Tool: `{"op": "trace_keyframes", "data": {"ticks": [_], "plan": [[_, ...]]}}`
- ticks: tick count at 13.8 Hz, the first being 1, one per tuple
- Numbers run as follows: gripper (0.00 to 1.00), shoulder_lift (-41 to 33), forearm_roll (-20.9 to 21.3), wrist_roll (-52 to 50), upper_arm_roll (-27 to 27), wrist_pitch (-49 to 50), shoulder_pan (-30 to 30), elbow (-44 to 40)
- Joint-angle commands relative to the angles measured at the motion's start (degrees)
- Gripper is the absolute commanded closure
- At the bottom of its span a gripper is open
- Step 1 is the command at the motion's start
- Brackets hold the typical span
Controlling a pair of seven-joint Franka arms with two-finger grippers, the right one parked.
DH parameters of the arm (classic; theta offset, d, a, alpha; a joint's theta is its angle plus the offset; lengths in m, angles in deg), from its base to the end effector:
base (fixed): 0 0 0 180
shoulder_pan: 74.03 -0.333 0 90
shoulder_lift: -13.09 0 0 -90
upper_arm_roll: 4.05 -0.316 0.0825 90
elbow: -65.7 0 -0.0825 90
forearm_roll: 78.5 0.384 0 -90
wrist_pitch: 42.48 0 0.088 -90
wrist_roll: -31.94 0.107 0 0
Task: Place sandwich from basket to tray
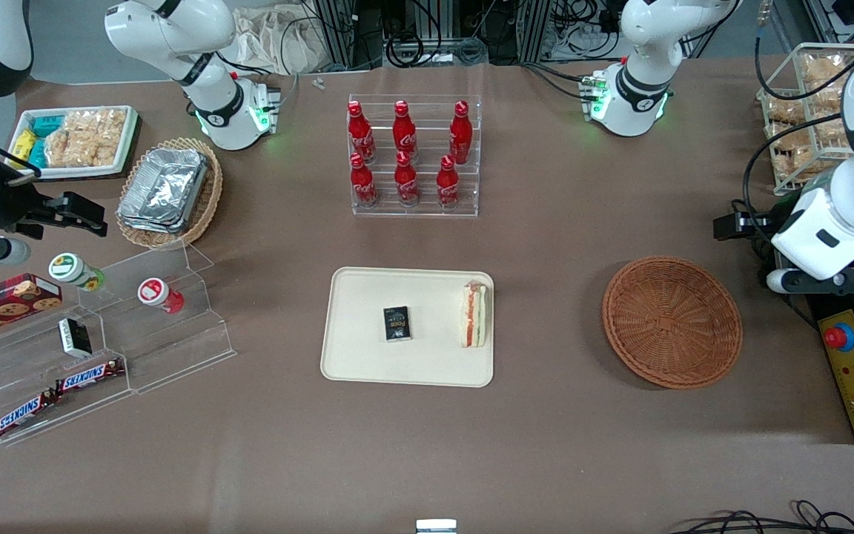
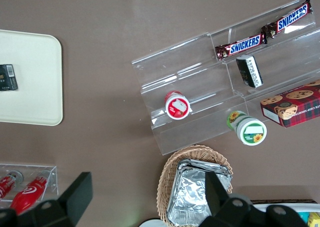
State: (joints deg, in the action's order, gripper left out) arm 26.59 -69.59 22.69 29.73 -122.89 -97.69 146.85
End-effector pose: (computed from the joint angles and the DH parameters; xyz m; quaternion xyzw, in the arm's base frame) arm 0.5938 -0.0481 0.5669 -0.9944 0.0031 0.1011 0.0296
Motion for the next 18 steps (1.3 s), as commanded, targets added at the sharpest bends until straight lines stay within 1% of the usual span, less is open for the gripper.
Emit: {"op": "trace_keyframes", "data": {"ticks": [1,3,5,6,7,8,9,10,11,12,15,17,18], "plan": [[0.01,-2.08,0.31,1.42,0.41,-1.76,-3.14,2.87],[0.01,-2.43,0.23,3.96,0.41,-1.94,-4.71,3.31],[0.01,-3.83,-0.21,5.37,-0.11,-3.25,-4.29,4.8],[0.01,-4.71,-0.65,5.9,-2.73,-4.13,-3.15,5.94],[0.01,-6.37,-2.57,6.43,-7.36,-5.44,0.86,7.6],[0.01,-8.47,-4.5,6.87,-14.11,-7.54,5.78,10.14],[0.01,-10.93,-5.56,7.57,-19.92,-9.65,11.13,13.56],[0.01,-13.3,-6.36,8.45,-24.76,-12.2,15.1,17.16],[0.01,-14.72,-6.71,8.71,-28.12,-14.22,18.36,19.46],[0.01,-14.65,-6.72,8.8,-29.81,-14.51,20.13,19.57],[0.01,-14.03,-6.72,8.54,-30.44,-14.68,22.43,18.7],[0.01,-12.28,-6.72,8.19,-33.15,-13.98,24.88,17.03],[0.01,-12.1,-6.72,8.19,-33.16,-14.07,24.98,16.85]]}}
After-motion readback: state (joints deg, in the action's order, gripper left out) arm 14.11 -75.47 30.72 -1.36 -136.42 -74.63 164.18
